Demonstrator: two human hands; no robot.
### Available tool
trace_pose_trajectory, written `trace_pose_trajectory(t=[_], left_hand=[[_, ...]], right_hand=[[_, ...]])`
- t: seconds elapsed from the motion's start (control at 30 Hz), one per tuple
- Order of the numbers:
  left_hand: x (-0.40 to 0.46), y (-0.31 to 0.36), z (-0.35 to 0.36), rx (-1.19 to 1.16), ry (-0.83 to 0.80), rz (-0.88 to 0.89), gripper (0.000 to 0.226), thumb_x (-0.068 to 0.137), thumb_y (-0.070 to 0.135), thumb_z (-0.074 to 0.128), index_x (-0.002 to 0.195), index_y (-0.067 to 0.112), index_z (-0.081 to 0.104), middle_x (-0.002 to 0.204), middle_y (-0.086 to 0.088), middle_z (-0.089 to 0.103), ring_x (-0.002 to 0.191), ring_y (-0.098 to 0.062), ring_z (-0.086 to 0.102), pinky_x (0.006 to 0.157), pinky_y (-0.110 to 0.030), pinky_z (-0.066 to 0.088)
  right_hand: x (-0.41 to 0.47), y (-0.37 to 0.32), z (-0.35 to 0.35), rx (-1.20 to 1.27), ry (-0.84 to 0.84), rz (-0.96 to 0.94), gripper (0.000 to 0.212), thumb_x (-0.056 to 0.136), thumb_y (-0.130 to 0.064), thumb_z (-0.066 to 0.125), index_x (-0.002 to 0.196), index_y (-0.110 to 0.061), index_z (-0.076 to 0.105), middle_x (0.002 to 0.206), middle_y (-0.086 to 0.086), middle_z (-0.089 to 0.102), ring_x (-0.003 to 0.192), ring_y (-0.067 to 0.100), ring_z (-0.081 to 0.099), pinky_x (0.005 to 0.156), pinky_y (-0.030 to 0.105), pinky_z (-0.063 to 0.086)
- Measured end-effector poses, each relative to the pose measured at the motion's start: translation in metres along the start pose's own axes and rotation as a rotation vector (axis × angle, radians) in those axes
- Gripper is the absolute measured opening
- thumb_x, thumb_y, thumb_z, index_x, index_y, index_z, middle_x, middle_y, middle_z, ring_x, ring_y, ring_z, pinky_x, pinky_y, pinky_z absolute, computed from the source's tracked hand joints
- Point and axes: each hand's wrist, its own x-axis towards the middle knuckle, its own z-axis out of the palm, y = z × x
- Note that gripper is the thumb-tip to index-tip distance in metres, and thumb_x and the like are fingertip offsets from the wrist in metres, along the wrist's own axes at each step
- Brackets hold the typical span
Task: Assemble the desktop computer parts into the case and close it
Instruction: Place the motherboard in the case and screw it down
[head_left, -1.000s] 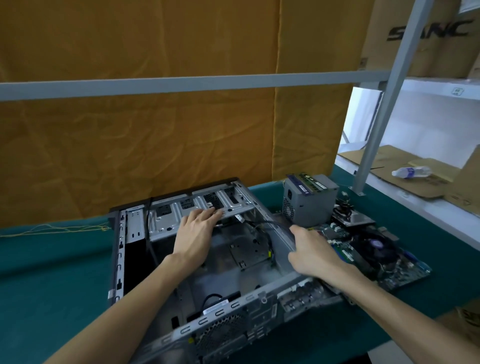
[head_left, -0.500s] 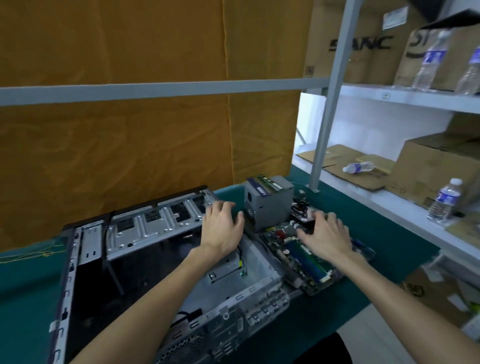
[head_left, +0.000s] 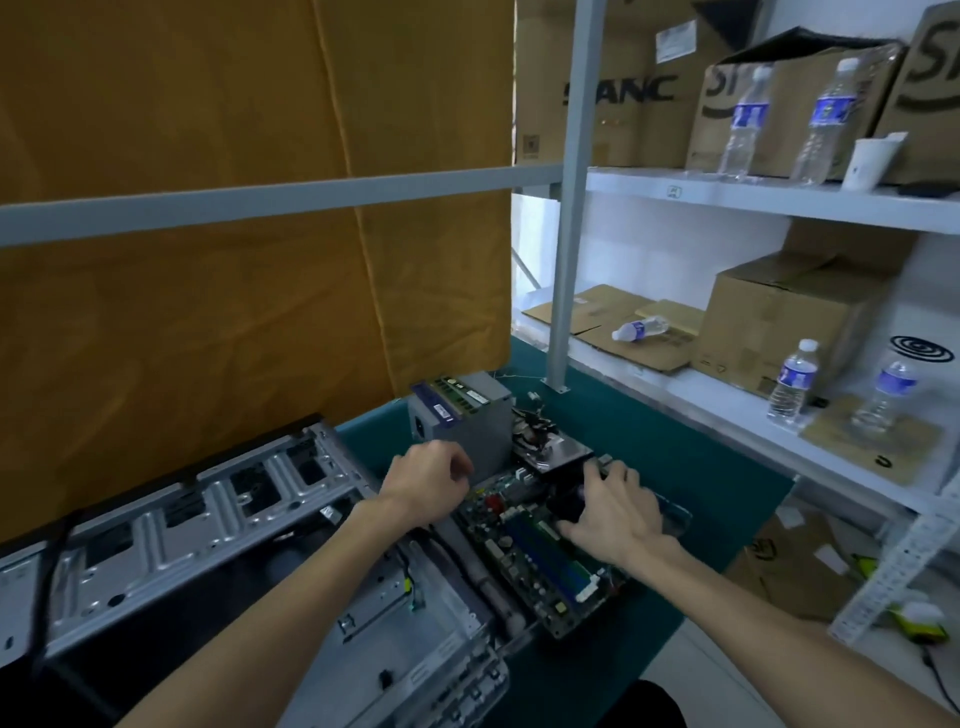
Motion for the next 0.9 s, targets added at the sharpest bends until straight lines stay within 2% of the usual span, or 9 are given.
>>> trace_pose_trajectory(t=[0.1,0.23,0.33,0.47,0.63,0.77,0.9], left_hand=[[0.022,0.005,0.012,0.006,-0.166,0.096,0.026,0.099,0.025,0.061,0.124,0.019,0.065,0.123,-0.001,0.066,0.113,-0.021,0.061,0.096,-0.039,0.052],[0.054,0.028,0.035,0.055,-0.202,0.239,0.034,0.102,0.031,0.058,0.133,0.018,0.059,0.130,-0.006,0.053,0.119,-0.028,0.055,0.098,-0.041,0.049],[0.083,0.046,0.050,0.158,-0.211,0.314,0.052,0.099,0.028,0.060,0.148,0.020,0.045,0.149,-0.010,0.040,0.133,-0.035,0.043,0.107,-0.047,0.042],[0.113,0.055,0.067,0.395,-0.354,0.337,0.079,0.096,0.033,0.064,0.160,0.033,0.018,0.167,-0.007,0.012,0.144,-0.042,0.029,0.114,-0.052,0.034],[0.126,0.053,0.091,0.491,-0.368,0.257,0.073,0.104,0.040,0.054,0.161,0.036,0.010,0.169,-0.009,-0.013,0.143,-0.052,0.026,0.111,-0.056,0.037],[0.127,0.053,0.093,0.496,-0.370,0.279,0.066,0.108,0.035,0.046,0.161,0.032,0.007,0.169,-0.010,-0.016,0.141,-0.055,0.026,0.111,-0.057,0.036],[0.130,0.049,0.095,0.510,-0.384,0.321,0.063,0.110,0.030,0.041,0.162,0.030,0.005,0.169,-0.005,-0.017,0.144,-0.053,0.023,0.112,-0.056,0.034]], right_hand=[[-0.001,0.001,-0.008,-0.008,-0.001,-0.009,0.099,0.077,-0.076,0.063,0.149,-0.014,0.037,0.141,0.019,0.045,0.128,0.037,0.046,0.091,0.041,0.052],[0.000,0.002,-0.021,0.002,-0.015,-0.030,0.082,0.072,-0.072,0.066,0.133,-0.018,0.052,0.130,0.015,0.051,0.119,0.035,0.049,0.089,0.040,0.049],[0.000,0.001,-0.027,-0.004,-0.028,-0.039,0.073,0.072,-0.067,0.069,0.125,-0.018,0.057,0.128,0.015,0.052,0.119,0.035,0.049,0.091,0.041,0.048],[0.001,0.004,-0.029,-0.002,-0.029,-0.053,0.080,0.073,-0.067,0.069,0.132,-0.016,0.053,0.131,0.015,0.051,0.123,0.036,0.047,0.096,0.044,0.046],[0.001,0.013,-0.029,-0.003,-0.030,-0.089,0.088,0.073,-0.070,0.067,0.139,-0.015,0.047,0.129,0.015,0.050,0.121,0.036,0.046,0.094,0.045,0.046],[-0.001,0.023,-0.029,0.017,-0.022,-0.109,0.082,0.071,-0.073,0.066,0.130,-0.018,0.054,0.126,0.012,0.051,0.118,0.033,0.047,0.091,0.043,0.046],[-0.006,0.034,-0.028,-0.002,0.002,-0.153,0.086,0.068,-0.075,0.062,0.134,-0.021,0.052,0.125,0.009,0.051,0.115,0.031,0.048,0.088,0.040,0.047]])
